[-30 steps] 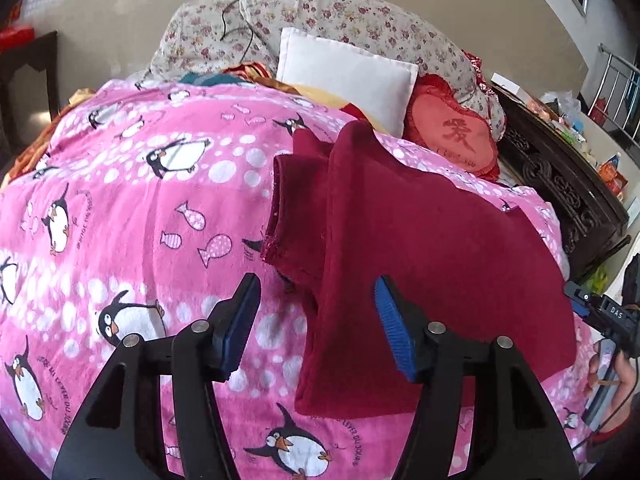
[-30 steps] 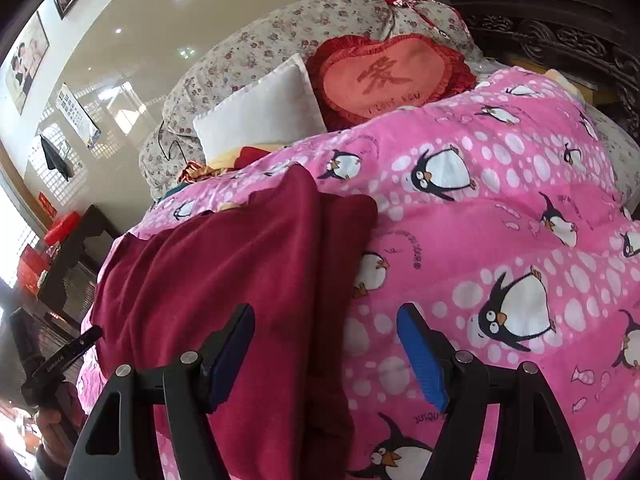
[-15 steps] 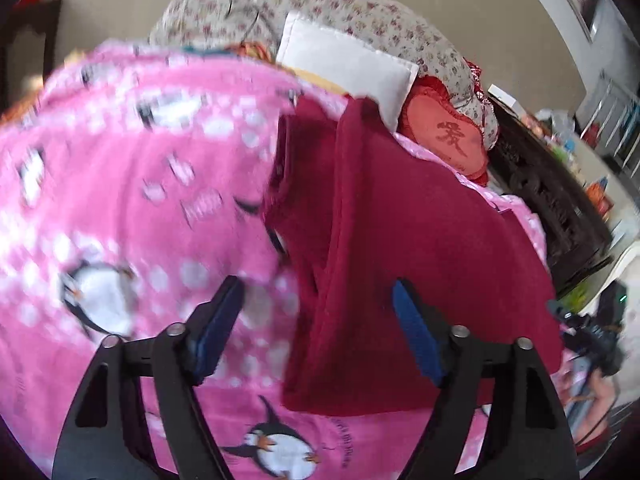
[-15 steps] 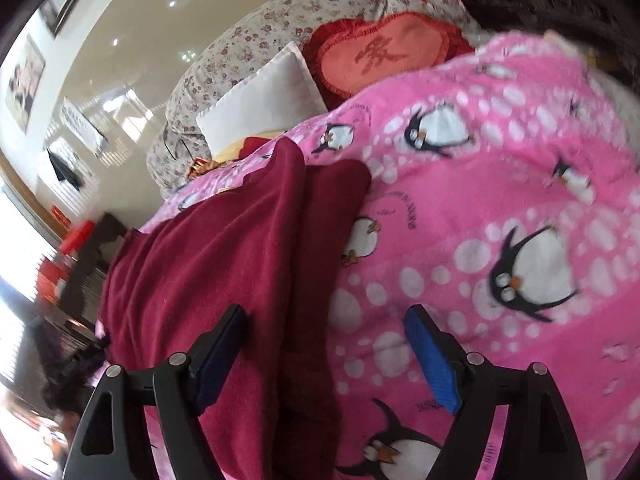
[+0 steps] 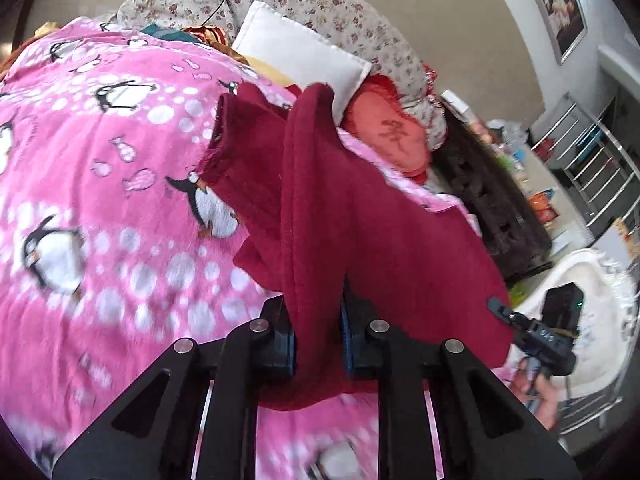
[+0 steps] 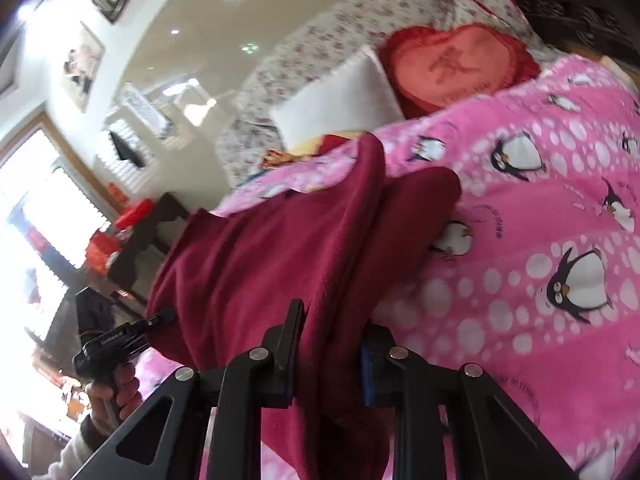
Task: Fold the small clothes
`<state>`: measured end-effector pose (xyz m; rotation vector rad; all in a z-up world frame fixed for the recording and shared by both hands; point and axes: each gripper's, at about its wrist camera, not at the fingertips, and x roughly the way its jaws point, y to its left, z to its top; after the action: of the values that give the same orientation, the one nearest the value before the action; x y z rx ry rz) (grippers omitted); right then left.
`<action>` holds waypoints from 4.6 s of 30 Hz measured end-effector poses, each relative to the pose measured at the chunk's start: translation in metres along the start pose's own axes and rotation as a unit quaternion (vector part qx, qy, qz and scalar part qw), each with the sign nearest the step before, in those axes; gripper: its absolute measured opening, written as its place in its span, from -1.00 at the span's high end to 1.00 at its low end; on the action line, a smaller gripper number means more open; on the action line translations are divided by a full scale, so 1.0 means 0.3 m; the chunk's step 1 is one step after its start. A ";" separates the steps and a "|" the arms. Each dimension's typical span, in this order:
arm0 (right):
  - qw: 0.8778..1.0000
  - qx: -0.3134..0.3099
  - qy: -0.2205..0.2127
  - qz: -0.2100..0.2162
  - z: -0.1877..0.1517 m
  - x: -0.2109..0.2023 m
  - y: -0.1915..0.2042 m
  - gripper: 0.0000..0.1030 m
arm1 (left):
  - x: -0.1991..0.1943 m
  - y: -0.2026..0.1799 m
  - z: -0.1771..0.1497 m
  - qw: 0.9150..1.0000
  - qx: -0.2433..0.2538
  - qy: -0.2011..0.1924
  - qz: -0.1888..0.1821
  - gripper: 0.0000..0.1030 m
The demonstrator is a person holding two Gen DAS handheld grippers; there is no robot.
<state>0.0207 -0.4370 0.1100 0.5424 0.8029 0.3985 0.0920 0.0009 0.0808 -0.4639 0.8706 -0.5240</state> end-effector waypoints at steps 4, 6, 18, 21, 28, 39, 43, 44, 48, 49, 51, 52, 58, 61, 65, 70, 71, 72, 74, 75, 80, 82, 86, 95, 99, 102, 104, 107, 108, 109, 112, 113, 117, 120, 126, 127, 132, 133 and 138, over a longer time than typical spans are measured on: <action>0.999 -0.018 0.018 0.023 -0.078 -0.124 0.101 0.57 | -0.158 -0.049 -0.100 1.000 0.020 0.024 0.000 0.71; 0.999 -0.018 0.034 0.030 -0.147 -0.180 0.135 0.57 | -0.235 -0.053 -0.194 0.999 0.025 0.038 0.006 0.71; 0.984 -0.107 0.032 -0.138 -0.275 -0.310 0.311 0.27 | -0.249 0.035 -0.519 0.996 0.012 0.061 0.069 0.52; 0.986 -0.137 0.041 -0.088 -0.243 -0.238 0.437 0.21 | -0.262 0.041 -0.539 0.995 0.002 0.056 0.082 0.28; 0.979 -0.131 0.152 -0.027 -0.272 0.246 0.569 0.21 | -0.300 0.079 -0.572 0.993 -0.007 0.041 0.112 0.02; 0.965 -0.159 0.201 -0.059 -0.259 0.570 0.714 0.12 | -0.295 0.106 -0.579 0.994 -0.040 0.020 0.099 -0.09; 0.970 -0.138 0.198 -0.021 -0.237 0.580 0.812 -0.20 | -0.303 0.119 -0.591 0.995 -0.049 0.009 0.086 -0.14; 0.968 -0.138 0.207 -0.019 -0.247 0.595 0.836 -0.20 | -0.307 0.124 -0.595 0.995 -0.054 0.005 0.082 -0.14; 0.960 -0.164 0.224 -0.046 -0.282 0.703 0.913 -0.20 | -0.323 0.140 -0.607 0.996 -0.064 -0.001 0.068 -0.14; 0.959 -0.164 0.229 -0.046 -0.286 0.724 0.917 -0.20 | -0.323 0.142 -0.609 0.996 -0.065 -0.001 0.066 -0.14; 0.955 -0.167 0.239 -0.047 -0.300 0.763 0.936 -0.20 | -0.326 0.147 -0.611 0.996 -0.066 -0.001 0.063 -0.14; 0.952 -0.175 0.244 -0.055 -0.309 0.781 0.951 -0.21 | -0.327 0.153 -0.611 0.996 -0.067 -0.001 0.062 -0.14; 0.938 -0.194 0.266 -0.111 -0.352 0.907 0.964 -0.27 | -0.323 0.162 -0.612 0.996 -0.074 -0.003 0.058 -0.16; 0.941 -0.196 0.254 -0.112 -0.358 0.921 0.960 -0.29 | -0.315 0.157 -0.609 0.995 -0.075 -0.005 0.060 -0.16; 0.941 -0.204 0.242 -0.117 -0.364 0.892 0.944 -0.01 | -0.300 0.126 -0.601 0.995 -0.066 -0.004 0.071 -0.17; 0.948 -0.205 0.226 -0.085 -0.351 0.805 0.909 0.45 | -0.288 0.081 -0.595 0.994 -0.055 0.001 0.089 -0.16; 0.951 -0.204 0.220 -0.075 -0.341 0.778 0.904 0.56 | -0.285 0.071 -0.593 0.994 -0.054 0.003 0.094 -0.16; 0.954 -0.200 0.213 -0.064 -0.327 0.743 0.893 0.63 | -0.283 0.062 -0.592 0.994 -0.052 0.004 0.098 -0.16; 0.960 -0.193 0.197 -0.045 -0.299 0.678 0.877 0.67 | -0.279 0.035 -0.589 0.994 -0.044 0.009 0.102 -0.12; 0.964 -0.188 0.184 -0.032 -0.285 0.642 0.871 0.69 | -0.276 0.024 -0.587 0.995 -0.041 0.014 0.095 0.08; 0.977 -0.171 0.124 0.021 -0.189 0.397 0.781 0.72 | -0.289 -0.122 -0.571 0.999 -0.009 0.030 0.015 0.42; 0.982 -0.157 0.100 0.029 -0.143 0.282 0.726 0.72 | -0.304 -0.210 -0.560 0.999 0.019 0.029 -0.016 0.42; 0.989 -0.130 0.058 0.025 -0.055 0.055 0.598 0.73 | -0.268 -0.418 -0.548 0.990 0.067 0.065 -0.106 0.42; 0.995 -0.014 0.040 -0.086 -0.062 -0.151 0.107 0.95 | 0.069 -0.633 -0.639 0.976 0.120 0.153 -0.098 0.57; 0.999 0.023 0.036 -0.003 -0.117 -0.203 0.076 0.71 | 0.010 -0.675 -0.639 0.970 0.148 0.151 -0.118 0.57; 0.999 0.006 0.035 0.018 -0.149 -0.222 0.151 -0.26 | -0.061 -0.681 -0.648 0.965 0.182 0.143 -0.122 0.57; 0.998 0.005 0.045 0.032 -0.160 -0.206 0.191 -0.32 | -0.088 -0.665 -0.638 0.964 0.199 0.137 -0.112 0.57; 0.998 -0.003 0.055 0.017 -0.166 -0.133 0.226 -0.34 | -0.111 -0.625 -0.623 0.967 0.214 0.116 -0.077 0.57; 0.998 -0.005 0.058 0.006 -0.164 -0.108 0.225 -0.35 | -0.123 -0.606 -0.626 0.969 0.214 0.108 -0.065 0.57; 0.998 -0.004 0.065 -0.001 -0.166 -0.078 0.218 -0.36 | -0.125 -0.579 -0.628 0.971 0.208 0.105 -0.060 0.57; 0.996 0.008 0.093 -0.010 -0.171 0.015 0.185 -0.45 | -0.111 -0.501 -0.623 0.978 0.174 0.105 -0.045 0.57; 0.995 0.010 0.098 -0.014 -0.181 0.040 0.181 -0.48 | -0.106 -0.468 -0.623 0.980 0.170 0.102 -0.032 0.57; 0.995 -0.014 0.103 -0.008 -0.215 0.085 0.222 -0.56 | -0.068 -0.405 -0.642 0.982 0.152 0.115 -0.017 0.57; 0.993 -0.044 0.107 0.008 -0.240 0.107 0.262 0.30 | -0.069 -0.385 -0.640 0.983 0.143 0.116 -0.015 0.57; 0.994 -0.093 0.055 0.019 -0.202 -0.080 0.313 0.58 | -0.124 -0.440 -0.609 0.980 0.155 0.114 -0.042 0.57; 0.994 -0.103 0.045 0.014 -0.183 -0.131 0.318 0.58 | -0.132 -0.455 -0.600 0.980 0.160 0.109 -0.046 0.57; 0.982 -0.159 0.032 -0.093 -0.132 -0.236 0.291 0.58 | -0.089 -0.503 -0.596 0.979 0.167 0.103 -0.057 0.36; 0.978 -0.164 0.044 -0.124 -0.140 -0.218 0.262 0.58 | -0.064 -0.506 -0.606 0.978 0.167 0.110 -0.055 0.36; 0.979 -0.130 0.062 -0.141 -0.207 -0.140 0.124 0.45 | 0.015 -0.520 -0.659 0.974 0.182 0.134 -0.031 0.36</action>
<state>-0.0582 -0.4107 0.1203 0.1562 0.9174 0.2701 -0.1030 -0.1568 0.0573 -0.0854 0.9935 -0.7983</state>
